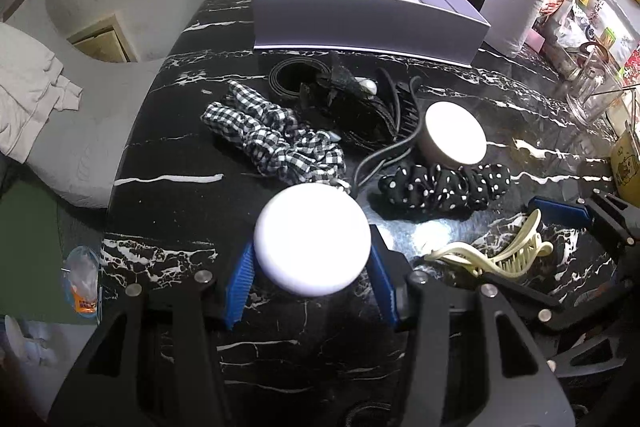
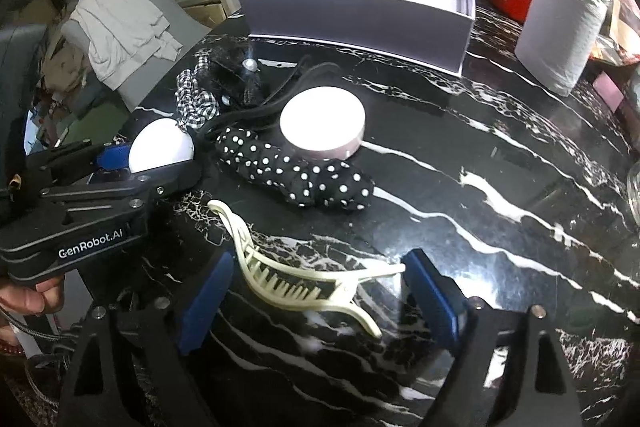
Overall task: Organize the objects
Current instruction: 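Grasp the white round ball with the left gripper and lift it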
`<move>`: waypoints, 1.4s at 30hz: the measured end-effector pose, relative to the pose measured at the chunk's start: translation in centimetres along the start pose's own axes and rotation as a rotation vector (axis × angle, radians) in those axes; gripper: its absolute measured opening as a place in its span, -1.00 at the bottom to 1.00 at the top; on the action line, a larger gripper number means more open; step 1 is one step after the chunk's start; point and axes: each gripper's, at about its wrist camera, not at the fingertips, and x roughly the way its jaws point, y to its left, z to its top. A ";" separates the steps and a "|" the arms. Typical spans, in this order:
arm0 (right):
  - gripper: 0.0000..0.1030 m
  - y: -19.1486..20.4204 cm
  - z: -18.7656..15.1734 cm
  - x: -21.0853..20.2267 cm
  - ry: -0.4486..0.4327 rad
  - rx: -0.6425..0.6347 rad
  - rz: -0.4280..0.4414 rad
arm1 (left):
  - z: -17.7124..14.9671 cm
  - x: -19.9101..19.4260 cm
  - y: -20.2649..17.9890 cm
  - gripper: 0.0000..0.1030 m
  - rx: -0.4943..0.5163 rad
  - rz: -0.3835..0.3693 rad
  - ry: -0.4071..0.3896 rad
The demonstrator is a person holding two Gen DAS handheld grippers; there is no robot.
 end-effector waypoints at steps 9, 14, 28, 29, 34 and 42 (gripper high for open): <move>0.62 0.7 -0.1 0.1 -0.008 -0.031 -0.038 | -0.1 -0.1 -0.1 -0.03 0.008 0.008 -0.003; 0.61 0.5 -0.1 -0.1 -0.016 -0.028 -0.021 | -0.3 0.0 0.0 -0.03 0.007 0.002 0.001; 0.61 0.4 -0.5 -2.0 -0.058 -0.036 -0.014 | -0.6 -1.2 -0.5 -0.04 0.034 0.015 -0.020; 0.61 0.4 -0.6 -2.1 -0.062 -0.036 -0.014 | -0.7 -1.5 -0.7 -0.04 0.036 0.015 -0.026; 0.61 0.4 -1.5 -3.5 -0.096 -0.020 -0.019 | -1.2 -2.4 -1.5 -0.04 0.052 0.008 -0.044; 0.61 0.5 -3.5 -5.4 -0.150 -0.003 -0.023 | -2.6 -3.6 -2.9 -0.04 0.070 0.001 -0.066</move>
